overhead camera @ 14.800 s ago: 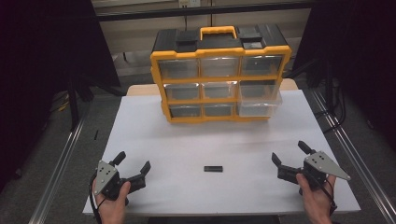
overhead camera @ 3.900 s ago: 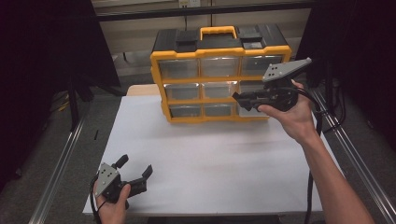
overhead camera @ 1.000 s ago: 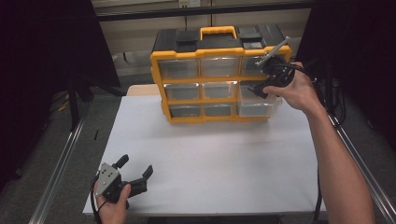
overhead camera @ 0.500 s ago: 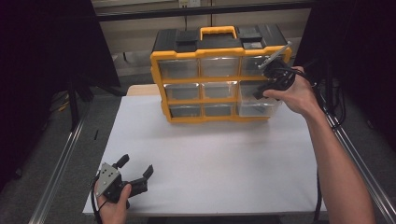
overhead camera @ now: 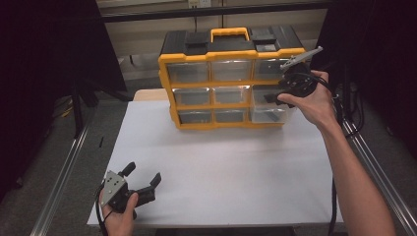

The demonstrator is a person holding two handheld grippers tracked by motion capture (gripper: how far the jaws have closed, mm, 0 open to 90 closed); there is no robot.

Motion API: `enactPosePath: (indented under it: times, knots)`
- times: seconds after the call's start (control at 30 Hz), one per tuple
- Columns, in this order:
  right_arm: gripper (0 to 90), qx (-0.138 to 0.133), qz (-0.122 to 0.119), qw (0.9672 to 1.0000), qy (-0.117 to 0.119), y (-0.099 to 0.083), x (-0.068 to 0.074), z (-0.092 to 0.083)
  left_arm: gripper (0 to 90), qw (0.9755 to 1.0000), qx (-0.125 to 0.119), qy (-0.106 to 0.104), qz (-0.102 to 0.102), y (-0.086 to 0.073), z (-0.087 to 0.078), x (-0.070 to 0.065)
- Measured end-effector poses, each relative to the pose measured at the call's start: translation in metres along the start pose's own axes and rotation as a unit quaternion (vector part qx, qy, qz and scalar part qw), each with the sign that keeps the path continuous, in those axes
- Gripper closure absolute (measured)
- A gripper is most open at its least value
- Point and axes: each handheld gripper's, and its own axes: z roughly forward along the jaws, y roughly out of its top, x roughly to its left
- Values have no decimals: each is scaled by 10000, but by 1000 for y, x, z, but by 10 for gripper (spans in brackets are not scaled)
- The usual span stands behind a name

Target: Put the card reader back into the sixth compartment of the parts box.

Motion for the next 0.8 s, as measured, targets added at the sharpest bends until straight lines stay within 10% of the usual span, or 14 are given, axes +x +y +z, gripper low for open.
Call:
enactPosePath:
  times: [0.43, 0.8]
  knots:
    - [66, -769, 385, 9956, -363, -19, 9, -7, 35, 10000, -10, -14, -22, -1, -1, 1]
    - [30, -1400, 783, 9836, -828, -42, 18, -13, 36, 10000, -78, 11, -44, 0, -5, 2]
